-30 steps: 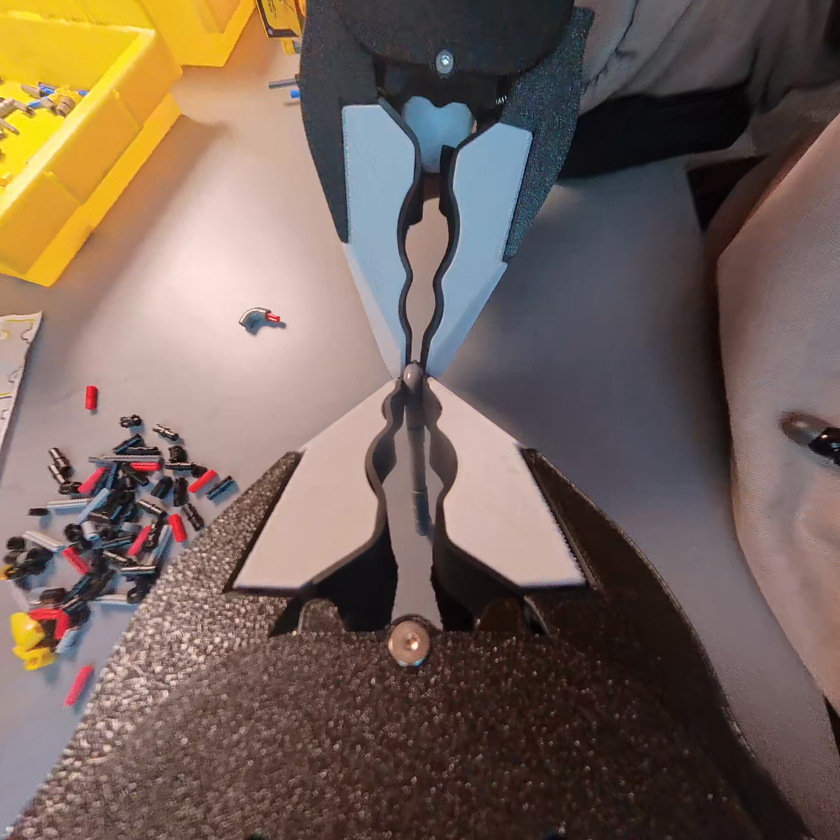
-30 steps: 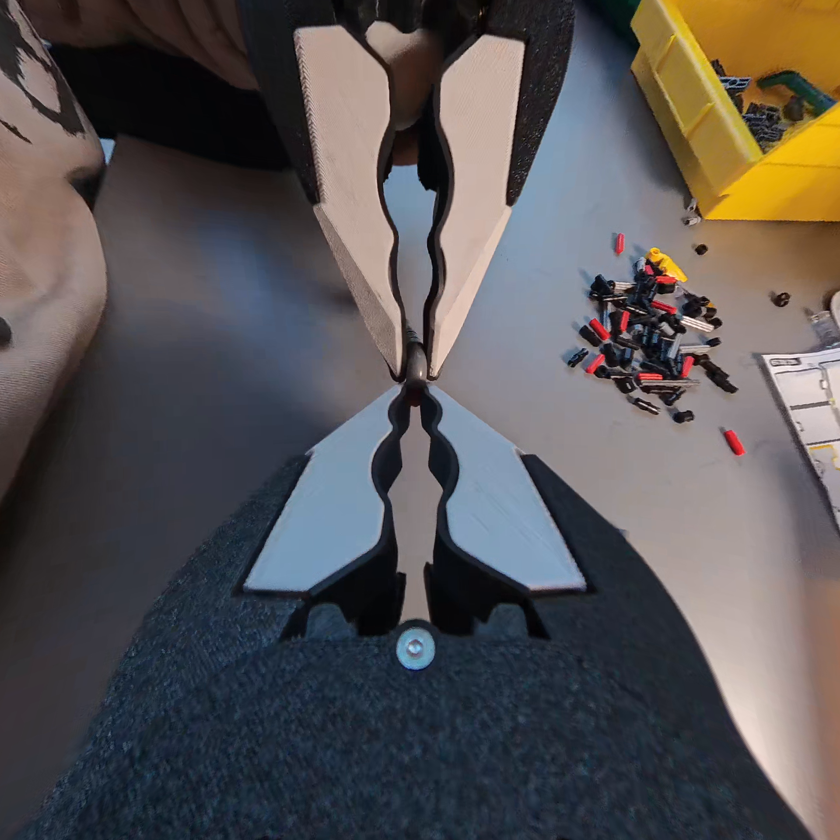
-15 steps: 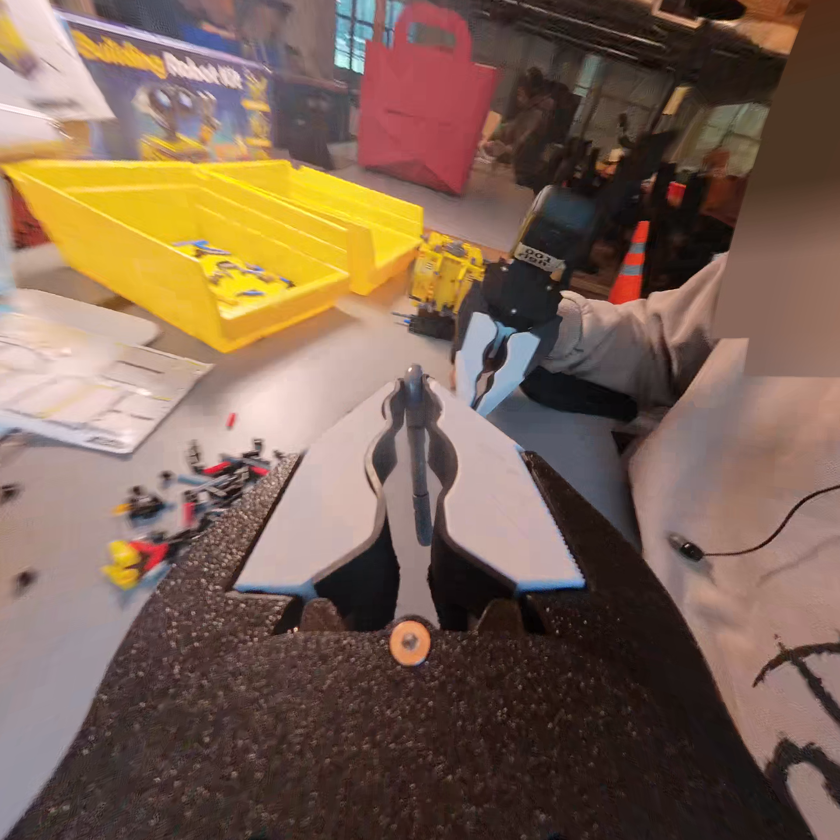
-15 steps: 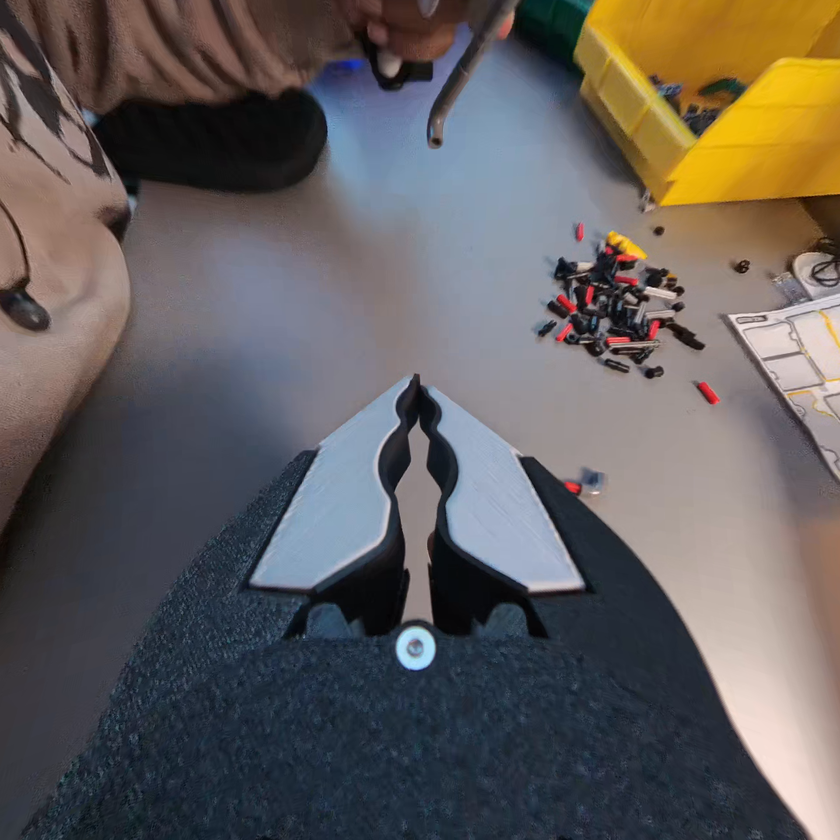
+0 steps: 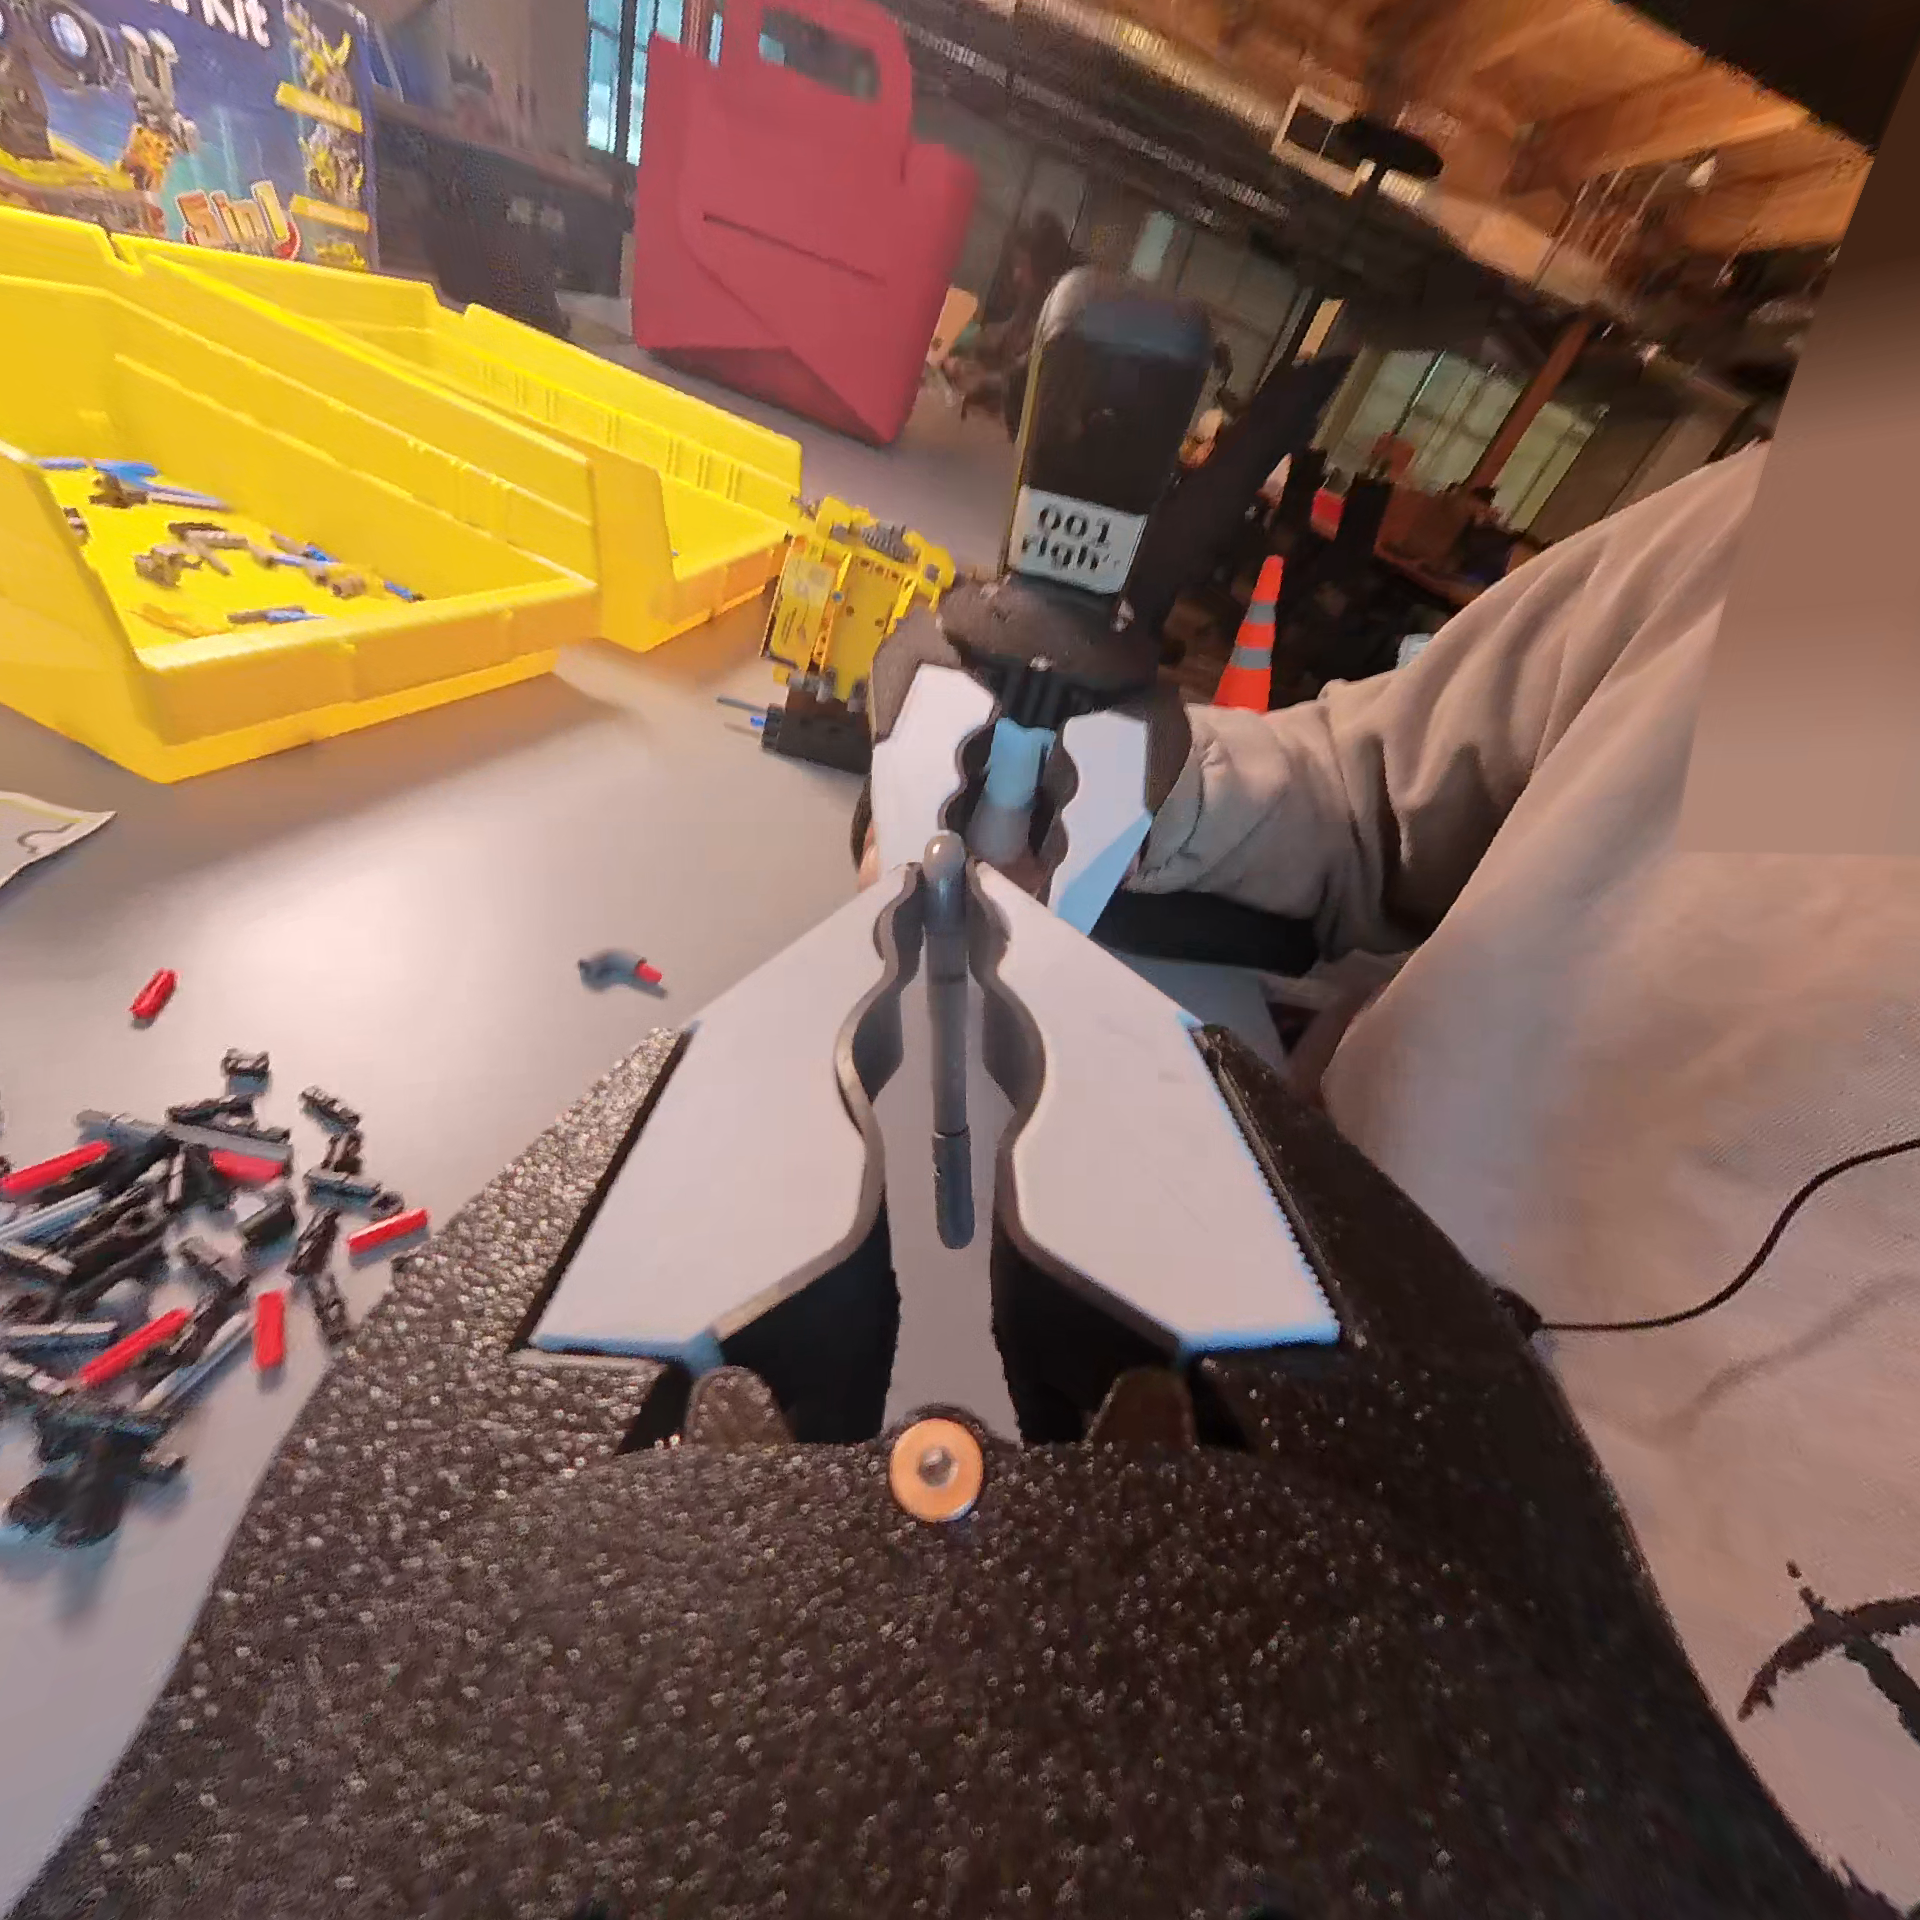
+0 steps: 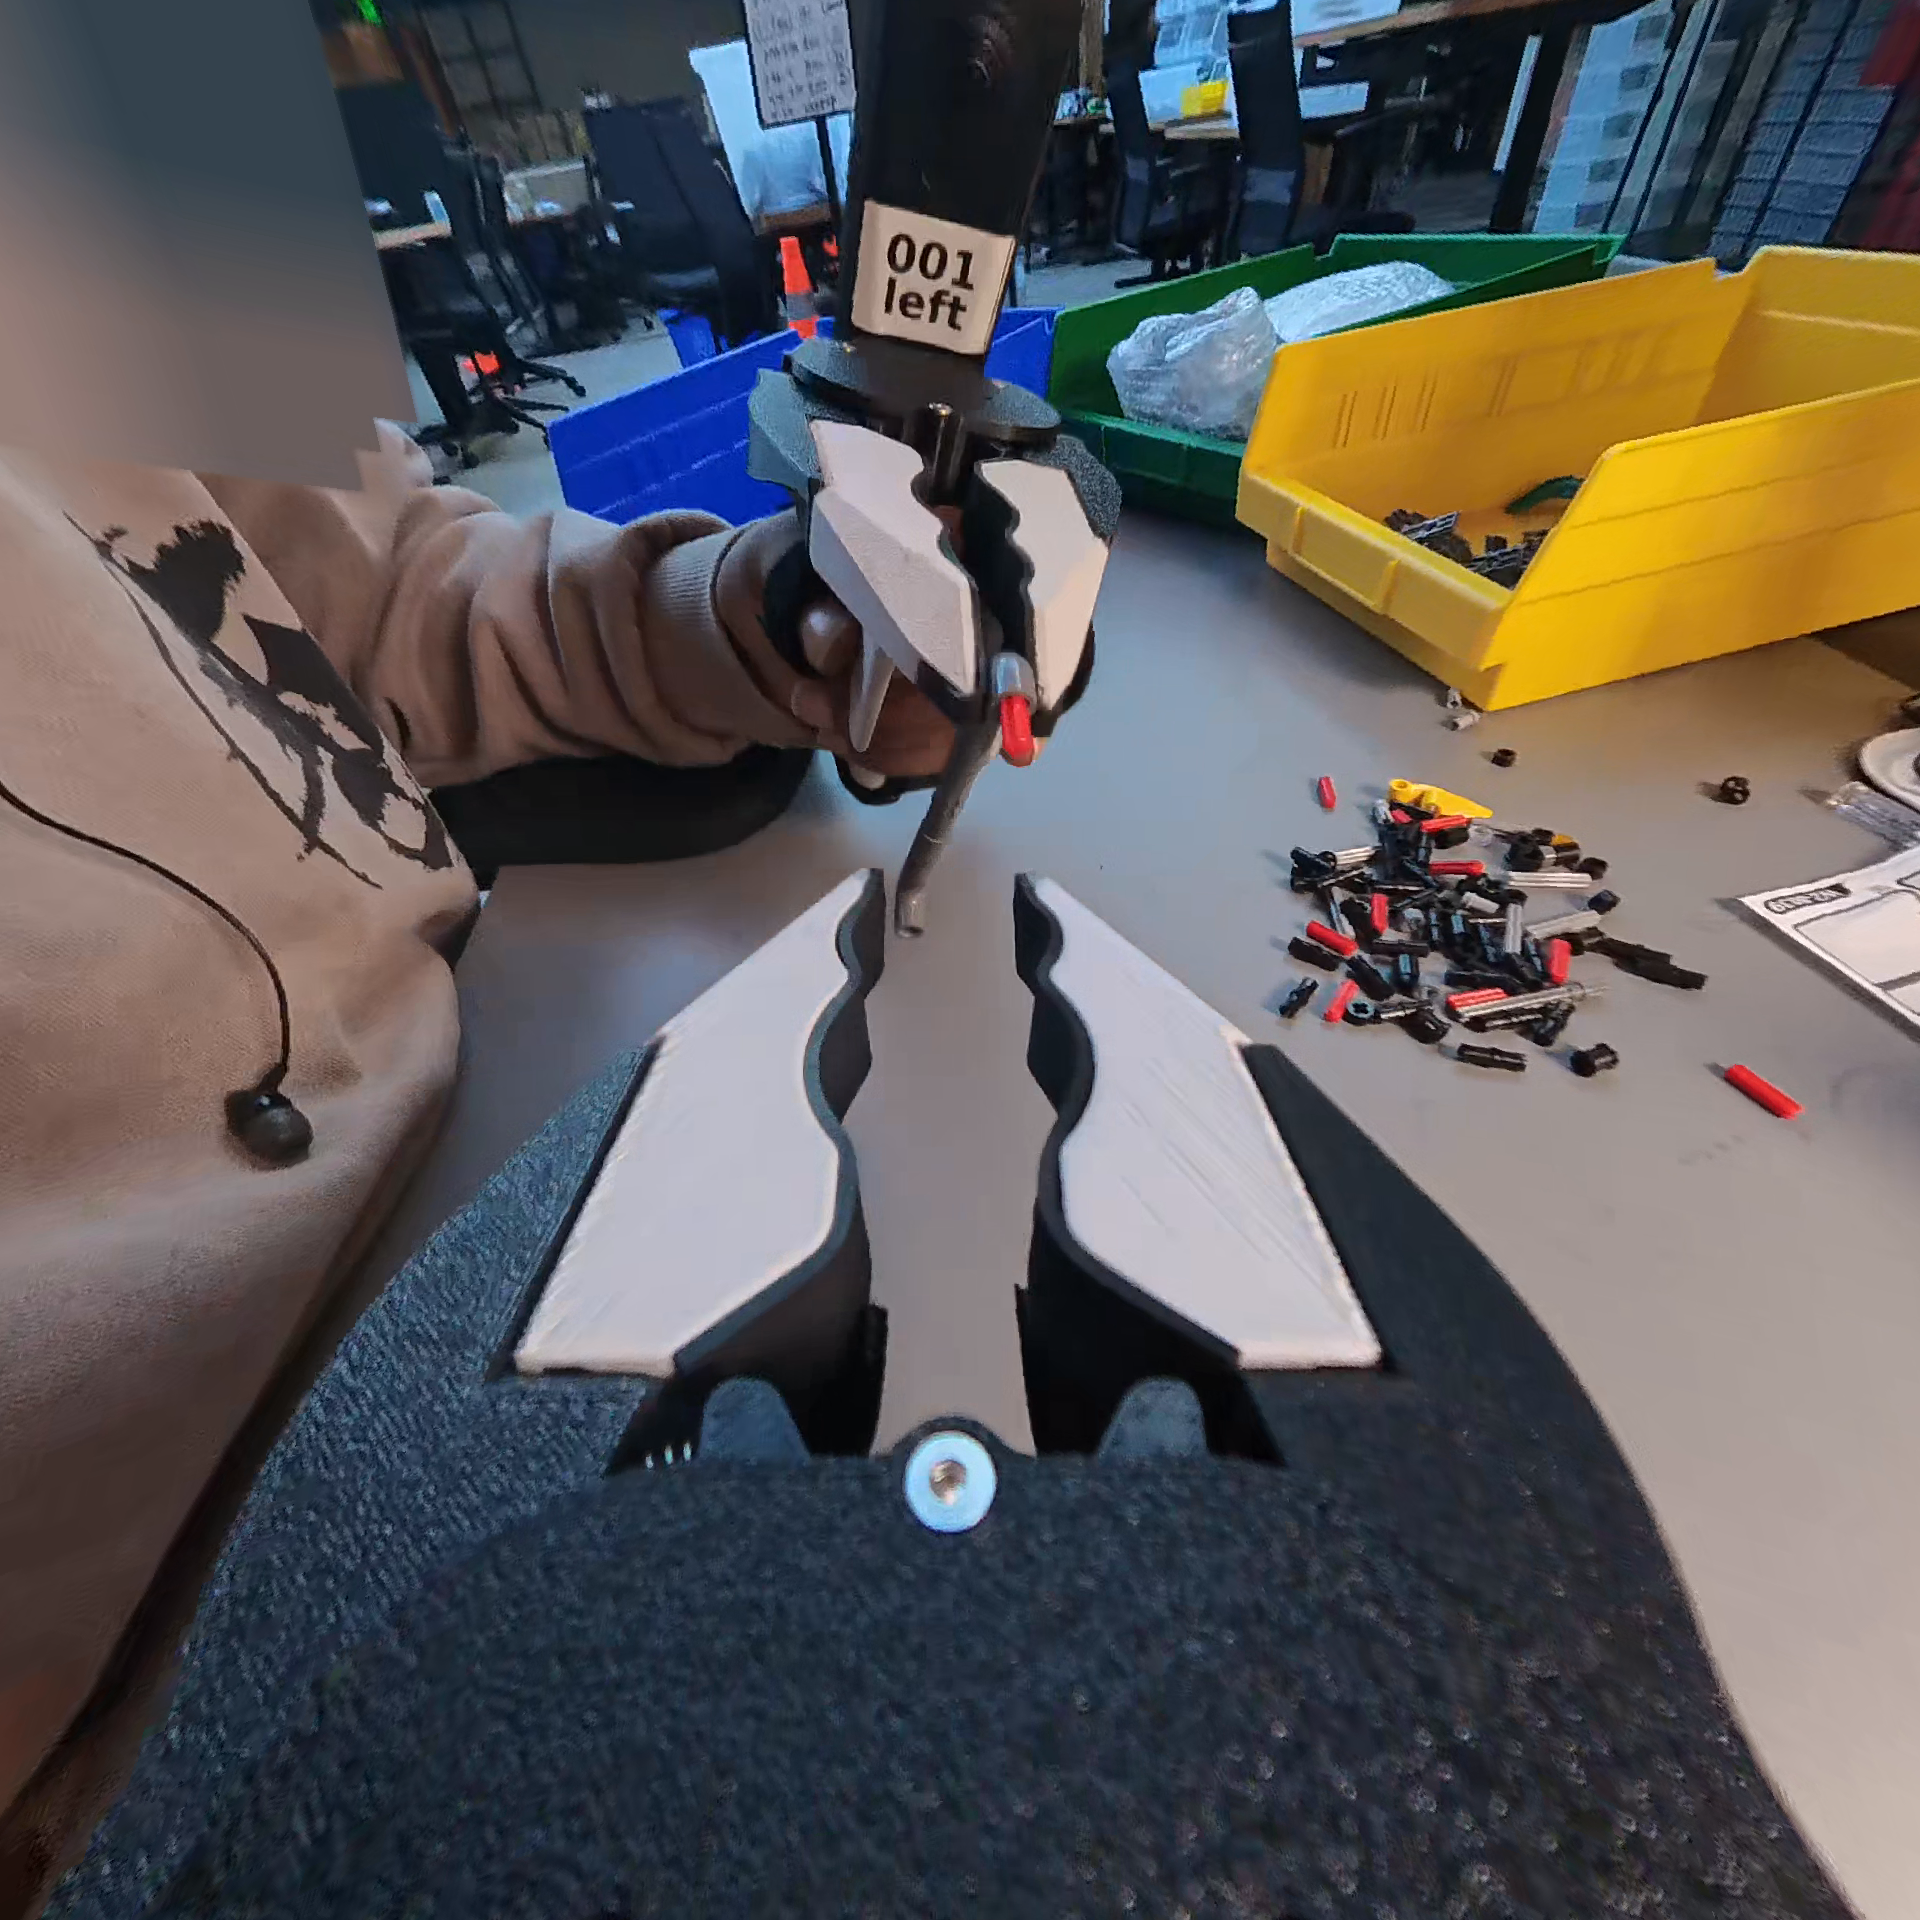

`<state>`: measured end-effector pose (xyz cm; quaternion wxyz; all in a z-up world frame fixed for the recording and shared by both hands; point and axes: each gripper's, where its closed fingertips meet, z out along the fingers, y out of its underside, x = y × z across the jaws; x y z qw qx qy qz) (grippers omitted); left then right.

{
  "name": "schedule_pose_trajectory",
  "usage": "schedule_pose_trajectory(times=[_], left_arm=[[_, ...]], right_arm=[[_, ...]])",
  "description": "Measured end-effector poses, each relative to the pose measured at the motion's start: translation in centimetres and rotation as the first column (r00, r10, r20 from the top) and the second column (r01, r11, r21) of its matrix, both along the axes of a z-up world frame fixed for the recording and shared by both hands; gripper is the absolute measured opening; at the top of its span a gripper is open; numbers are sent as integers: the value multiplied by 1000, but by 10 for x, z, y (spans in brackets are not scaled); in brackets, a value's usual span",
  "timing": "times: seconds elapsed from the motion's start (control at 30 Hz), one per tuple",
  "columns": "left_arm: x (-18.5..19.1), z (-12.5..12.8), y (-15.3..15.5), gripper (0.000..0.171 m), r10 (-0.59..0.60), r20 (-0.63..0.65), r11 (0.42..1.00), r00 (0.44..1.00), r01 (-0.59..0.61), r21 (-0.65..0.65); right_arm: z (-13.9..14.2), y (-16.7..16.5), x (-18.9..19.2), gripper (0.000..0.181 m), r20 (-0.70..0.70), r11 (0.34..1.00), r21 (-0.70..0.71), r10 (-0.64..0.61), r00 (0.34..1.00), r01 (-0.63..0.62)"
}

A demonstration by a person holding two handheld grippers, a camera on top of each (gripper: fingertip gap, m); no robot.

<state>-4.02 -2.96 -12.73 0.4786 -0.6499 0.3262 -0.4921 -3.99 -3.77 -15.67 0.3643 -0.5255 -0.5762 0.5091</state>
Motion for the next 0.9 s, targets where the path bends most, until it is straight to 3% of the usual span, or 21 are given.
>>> schedule_pose_trajectory(times=[0.1, 0.17, 0.2, 0.33, 0.43, 0.63, 0.7, 0.77, 0.83, 0.9], left_arm=[[10, 10, 1, 7, 1, 93, 1000, 996, -2, 3], [16, 13, -1, 7, -14, 110, 1000, 994, 12, 18], [16, 11, -1, 7, -13, 97, 1000, 995, 11, 21], [7, 0, -5, 8, -48, 24, 999, 999, 48, 3], [-2, -33, -5, 8, -69, -162, 996, 984, 59, -69], [-2, -53, -18, 10, -189, -181, 965, 965, 148, -217], [-2, -55, -21, 24, -207, -187, 960, 960, 163, -228], [1, -49, -23, 27, -227, -136, 951, 964, 189, -245], [4, -49, -25, 22, -239, -121, 945, 963, 202, -259], [5, -56, -26, 4, -241, -169, 947, 956, 194, -254]], right_arm=[[1, -5, -11, 36, -21, 997, -77, -5, 1000, 3], [-3, -7, -18, 25, -8, 996, -90, -11, 1000, 11], [-3, -10, -17, 6, -8, 997, -74, 2, 1000, -3], [-10, 3, -1, 5, 81, 999, -36, 6, 997, -3], [-17, 16, 13, 6, 163, 1000, 27, -19, 986, 14], [-19, 4, 20, 5, 178, 997, -48, 74, 981, -66], [-21, -1, 24, 5, 199, 990, -99, 121, 972, -103], [-29, -3, 27, 5, 248, 991, -67, 128, 960, -115], [-35, -7, 26, 5, 275, 991, -37, 137, 951, -132], [-38, -9, 26, 5, 294, 990, -16, 139, 946, -141]])
